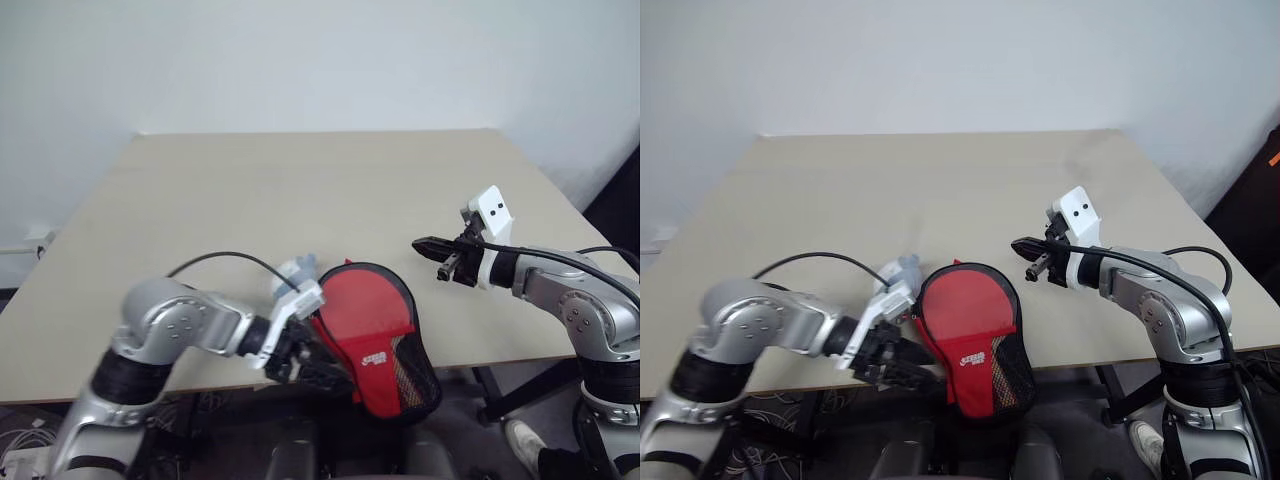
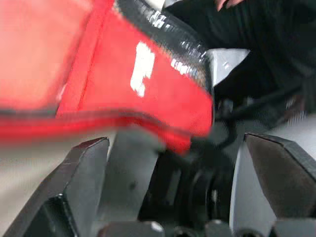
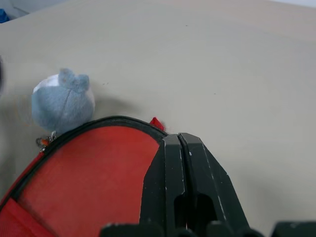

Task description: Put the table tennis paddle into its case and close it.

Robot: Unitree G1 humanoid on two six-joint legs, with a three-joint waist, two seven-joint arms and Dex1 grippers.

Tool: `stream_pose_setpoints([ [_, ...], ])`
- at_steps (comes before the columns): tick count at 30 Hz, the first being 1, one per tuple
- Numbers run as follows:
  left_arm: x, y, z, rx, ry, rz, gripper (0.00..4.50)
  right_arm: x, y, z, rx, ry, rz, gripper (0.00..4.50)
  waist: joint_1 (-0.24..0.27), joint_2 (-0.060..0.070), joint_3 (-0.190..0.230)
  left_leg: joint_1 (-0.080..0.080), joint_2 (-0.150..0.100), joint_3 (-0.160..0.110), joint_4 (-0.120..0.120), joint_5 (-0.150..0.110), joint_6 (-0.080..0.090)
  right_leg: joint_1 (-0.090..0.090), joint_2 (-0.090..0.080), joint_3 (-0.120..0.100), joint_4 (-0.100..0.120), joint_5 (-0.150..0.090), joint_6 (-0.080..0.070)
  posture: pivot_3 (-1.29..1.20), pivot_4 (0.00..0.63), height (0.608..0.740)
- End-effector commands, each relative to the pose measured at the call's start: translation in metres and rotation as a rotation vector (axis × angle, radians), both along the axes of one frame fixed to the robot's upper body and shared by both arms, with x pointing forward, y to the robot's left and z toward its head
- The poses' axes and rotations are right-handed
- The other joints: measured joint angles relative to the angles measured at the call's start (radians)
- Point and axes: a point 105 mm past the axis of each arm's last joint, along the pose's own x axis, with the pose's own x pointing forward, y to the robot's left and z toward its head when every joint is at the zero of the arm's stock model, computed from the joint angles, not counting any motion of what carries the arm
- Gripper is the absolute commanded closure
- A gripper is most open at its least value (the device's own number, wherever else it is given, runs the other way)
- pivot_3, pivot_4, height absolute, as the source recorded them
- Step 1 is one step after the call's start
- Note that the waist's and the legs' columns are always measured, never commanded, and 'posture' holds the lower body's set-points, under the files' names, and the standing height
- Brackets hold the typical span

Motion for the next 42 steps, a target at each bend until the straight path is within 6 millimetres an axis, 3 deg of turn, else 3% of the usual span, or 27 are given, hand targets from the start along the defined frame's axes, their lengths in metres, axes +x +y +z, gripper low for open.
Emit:
stream_pose_setpoints([
  [1,-0.009,0.009,0.024,-0.062,-0.054,-0.058,0.03,0.004,0.002,0.015,0.009,-0.061,0.012,4.50,0.000,0.000,0.000,0.000,0.000,0.000,0.000,0.000,0.000,0.000,0.000,0.000,0.000,0.000,0.000,0.00,0.000,0.654],
  [4,0.002,0.025,0.036,-0.032,-0.216,-0.076,0.03,0.006,0.005,0.014,0.013,-0.063,0.019,4.50,-0.003,0.000,0.000,0.000,-0.001,0.003,-0.001,0.000,0.000,-0.001,0.000,0.001,0.000,0.000,0.000,0.00,0.000,0.654],
  [10,0.092,0.051,0.073,-0.106,-0.572,0.211,0.03,0.011,0.023,0.006,0.025,-0.059,0.035,4.50,-0.001,-0.002,0.000,0.000,-0.006,0.009,-0.014,0.008,-0.014,-0.006,-0.002,0.008,0.001,0.001,-0.002,0.00,0.000,0.654],
  [15,0.133,0.068,0.084,-0.145,-0.731,0.394,0.03,0.015,0.042,-0.010,0.032,-0.034,0.031,4.50,-0.019,-0.003,0.000,0.001,-0.005,0.006,-0.016,0.008,-0.015,-0.006,-0.002,0.007,-0.001,0.002,-0.003,0.00,0.000,0.654],
  [24,0.136,0.086,0.051,-0.157,-0.678,0.488,0.03,0.007,0.071,-0.057,-0.020,0.064,0.071,4.50,-0.041,-0.007,0.000,0.002,-0.002,0.006,-0.015,0.009,-0.014,-0.003,0.003,0.005,0.000,0.002,-0.002,0.00,0.000,0.654],
  [32,0.135,0.102,0.029,-0.202,-0.589,0.591,0.03,0.000,0.088,-0.079,-0.037,0.119,0.134,4.50,-0.040,-0.010,-0.001,0.002,-0.002,0.005,-0.013,0.009,-0.014,-0.002,0.003,0.005,0.000,0.002,-0.002,0.00,0.000,0.654],
  [42,0.127,0.093,-0.009,-0.262,-0.439,0.641,0.03,-0.004,0.102,-0.099,-0.046,0.156,0.193,4.50,-0.040,-0.013,-0.003,0.002,-0.001,0.005,-0.011,0.009,-0.014,-0.001,0.004,0.005,0.001,0.002,-0.002,0.00,0.000,0.654],
])
